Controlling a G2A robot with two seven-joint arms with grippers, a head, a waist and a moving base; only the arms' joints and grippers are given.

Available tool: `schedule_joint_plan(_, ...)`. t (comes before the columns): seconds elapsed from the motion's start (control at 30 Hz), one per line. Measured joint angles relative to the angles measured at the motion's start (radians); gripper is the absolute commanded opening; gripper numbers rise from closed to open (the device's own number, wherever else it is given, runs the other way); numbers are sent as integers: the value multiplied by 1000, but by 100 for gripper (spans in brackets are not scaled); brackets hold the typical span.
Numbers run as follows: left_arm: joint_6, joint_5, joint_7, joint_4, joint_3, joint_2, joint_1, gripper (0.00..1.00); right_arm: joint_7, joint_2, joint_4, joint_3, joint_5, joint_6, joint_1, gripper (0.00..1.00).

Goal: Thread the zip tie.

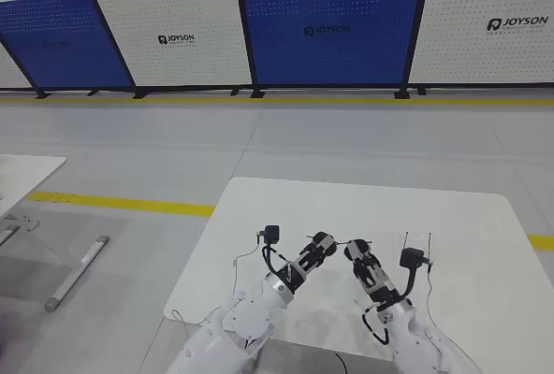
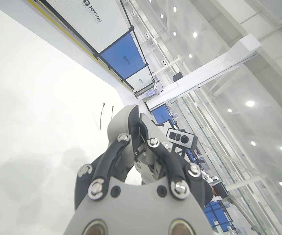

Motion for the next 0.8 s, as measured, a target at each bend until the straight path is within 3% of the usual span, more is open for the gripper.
schedule_joint_plan(0.43,61,19,4,11,12,-4,-13,0,-40,8,-3,2,-24,0,-5,0)
schedule_joint_plan(0.8,62,10,-6,8,10,-5,-13,1,-38,6,13,0,-29,0,1,0)
